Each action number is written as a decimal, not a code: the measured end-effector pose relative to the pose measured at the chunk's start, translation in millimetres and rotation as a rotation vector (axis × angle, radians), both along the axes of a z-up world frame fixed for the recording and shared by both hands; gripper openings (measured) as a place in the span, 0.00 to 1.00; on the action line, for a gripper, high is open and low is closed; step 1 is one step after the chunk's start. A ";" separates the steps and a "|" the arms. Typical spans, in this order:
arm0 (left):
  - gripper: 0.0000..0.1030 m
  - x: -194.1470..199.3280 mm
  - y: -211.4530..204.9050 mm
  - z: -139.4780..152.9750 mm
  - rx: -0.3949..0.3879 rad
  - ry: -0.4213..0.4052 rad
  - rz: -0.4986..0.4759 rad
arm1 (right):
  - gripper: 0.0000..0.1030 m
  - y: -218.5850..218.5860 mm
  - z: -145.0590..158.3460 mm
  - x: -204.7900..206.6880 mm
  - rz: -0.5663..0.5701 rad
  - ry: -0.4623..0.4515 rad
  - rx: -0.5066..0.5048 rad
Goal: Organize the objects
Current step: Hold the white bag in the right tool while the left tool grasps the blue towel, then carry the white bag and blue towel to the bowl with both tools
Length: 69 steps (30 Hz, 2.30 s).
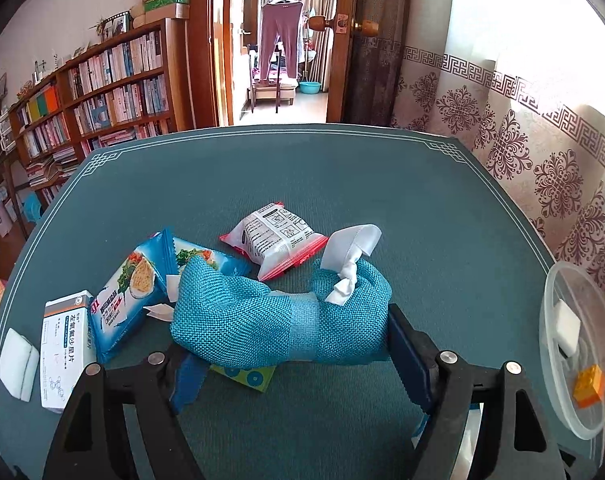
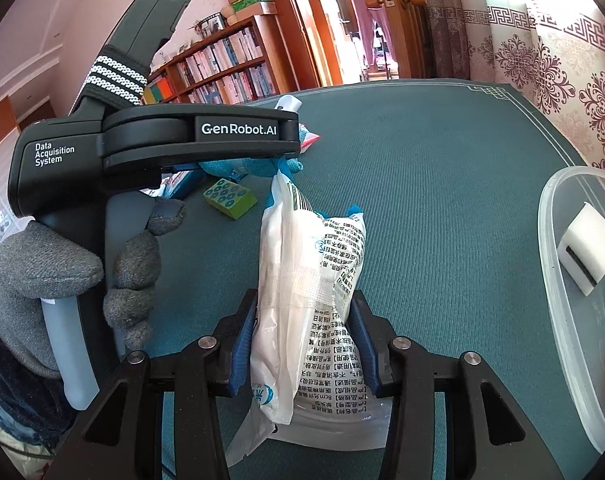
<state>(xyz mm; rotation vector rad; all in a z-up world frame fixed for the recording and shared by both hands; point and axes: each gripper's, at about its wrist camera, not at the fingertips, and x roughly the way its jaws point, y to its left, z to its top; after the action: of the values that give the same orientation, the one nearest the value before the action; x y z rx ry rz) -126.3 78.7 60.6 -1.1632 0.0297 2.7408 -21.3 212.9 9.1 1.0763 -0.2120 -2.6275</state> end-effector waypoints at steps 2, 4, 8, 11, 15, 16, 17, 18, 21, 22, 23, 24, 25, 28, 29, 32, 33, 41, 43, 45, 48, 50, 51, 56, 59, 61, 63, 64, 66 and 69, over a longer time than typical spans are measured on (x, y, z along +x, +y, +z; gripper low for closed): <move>0.80 2.8 -1.5 2.0 0.001 0.005 0.000 | 0.44 3.5 4.9 1.8 -0.008 0.008 0.001; 0.80 5.2 -1.7 3.0 -0.004 0.011 0.000 | 0.44 9.8 10.5 4.5 -0.021 0.022 0.012; 0.80 8.3 3.4 2.8 0.001 0.013 -0.009 | 0.44 32.9 23.0 14.2 -0.069 0.046 0.028; 0.80 13.0 10.7 2.9 0.003 0.018 -0.028 | 0.44 56.8 31.7 23.2 -0.137 0.059 0.054; 0.80 18.9 26.7 2.8 -0.004 0.022 -0.066 | 0.44 99.7 40.6 34.0 -0.249 0.074 0.085; 0.80 20.6 30.7 2.3 -0.005 0.021 -0.076 | 0.44 109.7 42.5 36.7 -0.278 0.076 0.091; 0.80 22.0 34.8 2.0 -0.006 0.021 -0.085 | 0.44 120.3 44.3 39.5 -0.306 0.078 0.096; 0.80 23.4 39.1 1.7 -0.006 0.020 -0.095 | 0.44 131.0 45.4 41.9 -0.333 0.079 0.100; 0.80 27.8 51.6 1.2 -0.010 0.019 -0.122 | 0.44 157.6 48.9 48.1 -0.400 0.080 0.113; 0.80 29.0 55.4 1.1 -0.011 0.019 -0.130 | 0.44 164.8 49.7 49.7 -0.419 0.080 0.118; 0.80 30.0 59.3 1.2 -0.011 0.018 -0.138 | 0.44 171.5 50.7 50.8 -0.434 0.081 0.122; 0.80 31.7 62.7 1.1 -0.012 0.018 -0.147 | 0.44 177.3 51.5 52.0 -0.447 0.082 0.125; 0.80 33.5 66.3 0.9 -0.013 0.018 -0.155 | 0.44 182.9 51.6 53.4 -0.459 0.084 0.130; 0.80 37.6 79.2 0.6 -0.018 0.017 -0.179 | 0.44 196.2 50.3 53.5 -0.492 0.079 0.144; 0.80 39.3 82.6 0.3 -0.019 0.018 -0.187 | 0.44 199.9 48.9 52.4 -0.503 0.075 0.149; 0.80 44.3 91.1 0.2 -0.021 0.017 -0.210 | 0.44 209.2 39.9 50.3 -0.543 0.055 0.178; 0.80 45.5 93.8 0.1 -0.022 0.017 -0.217 | 0.45 212.8 37.3 48.9 -0.558 0.047 0.184; 0.81 52.4 109.7 -2.1 -0.026 0.009 -0.256 | 0.48 224.6 29.5 48.3 -0.604 0.031 0.199; 0.81 54.1 112.9 -2.3 -0.029 0.008 -0.266 | 0.49 224.3 29.7 49.0 -0.603 0.033 0.198; 0.81 55.6 116.4 -2.2 -0.030 0.009 -0.275 | 0.50 222.3 30.2 50.5 -0.601 0.039 0.201; 0.81 57.3 120.6 -2.1 -0.028 0.008 -0.284 | 0.50 220.1 31.8 53.4 -0.606 0.056 0.215; 0.81 57.8 124.0 -2.3 -0.028 0.006 -0.291 | 0.52 218.2 34.0 55.0 -0.608 0.070 0.221; 0.81 58.4 126.0 -2.5 -0.029 0.005 -0.295 | 0.52 217.6 35.1 56.1 -0.608 0.077 0.223; 0.81 61.4 137.9 -2.4 -0.035 0.008 -0.323 | 0.52 210.0 38.0 59.4 -0.601 0.100 0.247; 0.81 62.6 147.0 -0.9 -0.038 0.013 -0.342 | 0.52 207.7 38.0 60.3 -0.596 0.105 0.246; 0.81 63.6 154.6 1.1 -0.041 0.021 -0.359 | 0.52 206.6 37.8 60.5 -0.593 0.106 0.246; 0.82 64.0 162.9 3.9 -0.043 0.033 -0.379 | 0.52 206.8 36.9 59.9 -0.593 0.107 0.243; 0.82 64.2 167.6 5.0 -0.045 0.039 -0.391 | 0.52 207.3 36.4 59.8 -0.594 0.107 0.240; 0.82 64.7 178.1 7.0 -0.050 0.048 -0.417 | 0.52 208.4 35.3 58.1 -0.595 0.106 0.235; 0.82 65.3 194.3 10.4 -0.052 0.065 -0.463 | 0.52 211.1 33.4 57.8 -0.599 0.103 0.228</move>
<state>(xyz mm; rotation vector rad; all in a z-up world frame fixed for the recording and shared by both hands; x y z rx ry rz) -61.0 273.0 71.0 -0.9360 0.3356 2.3743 36.6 424.0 42.5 1.0684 -0.2476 -3.3009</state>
